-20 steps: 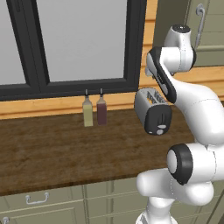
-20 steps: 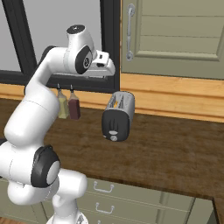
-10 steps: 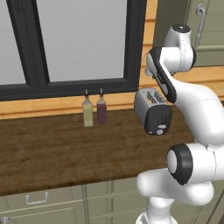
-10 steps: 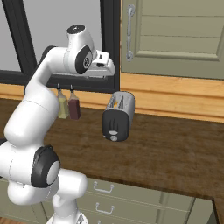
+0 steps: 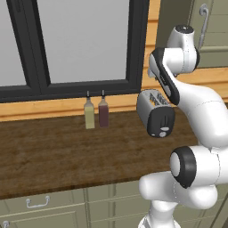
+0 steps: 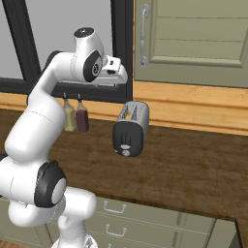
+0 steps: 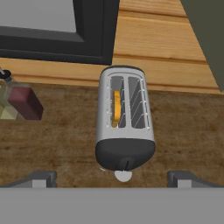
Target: Start the toaster. Once the lever pops up, take the bread to the plate on the dining counter.
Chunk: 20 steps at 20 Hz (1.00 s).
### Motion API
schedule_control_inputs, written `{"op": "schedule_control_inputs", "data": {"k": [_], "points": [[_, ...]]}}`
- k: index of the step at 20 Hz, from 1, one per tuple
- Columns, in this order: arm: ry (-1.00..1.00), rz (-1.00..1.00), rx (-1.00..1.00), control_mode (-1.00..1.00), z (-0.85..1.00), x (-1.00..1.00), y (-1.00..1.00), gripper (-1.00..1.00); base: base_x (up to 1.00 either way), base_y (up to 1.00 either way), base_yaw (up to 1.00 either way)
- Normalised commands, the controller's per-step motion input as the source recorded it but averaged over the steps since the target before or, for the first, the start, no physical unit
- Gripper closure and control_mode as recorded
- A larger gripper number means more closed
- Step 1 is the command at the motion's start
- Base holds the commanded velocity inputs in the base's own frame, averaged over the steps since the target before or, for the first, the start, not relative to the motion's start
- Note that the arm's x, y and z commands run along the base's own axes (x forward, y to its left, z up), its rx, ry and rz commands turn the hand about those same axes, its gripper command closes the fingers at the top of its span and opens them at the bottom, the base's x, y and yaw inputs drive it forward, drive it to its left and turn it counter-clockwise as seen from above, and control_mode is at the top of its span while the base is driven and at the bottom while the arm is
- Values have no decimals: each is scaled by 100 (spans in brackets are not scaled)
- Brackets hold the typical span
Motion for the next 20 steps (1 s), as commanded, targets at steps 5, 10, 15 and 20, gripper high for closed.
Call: {"op": "schedule_control_inputs", "data": {"k": [5, 10, 15, 20], "points": [[0, 0, 0, -100, 0, 0, 0, -100, 0, 0, 0], [0, 0, 0, -100, 0, 0, 0, -100, 0, 0, 0], [0, 0, 0, -100, 0, 0, 0, -100, 0, 0, 0], [0, 0, 0, -100, 0, 0, 0, -100, 0, 0, 0]]}}
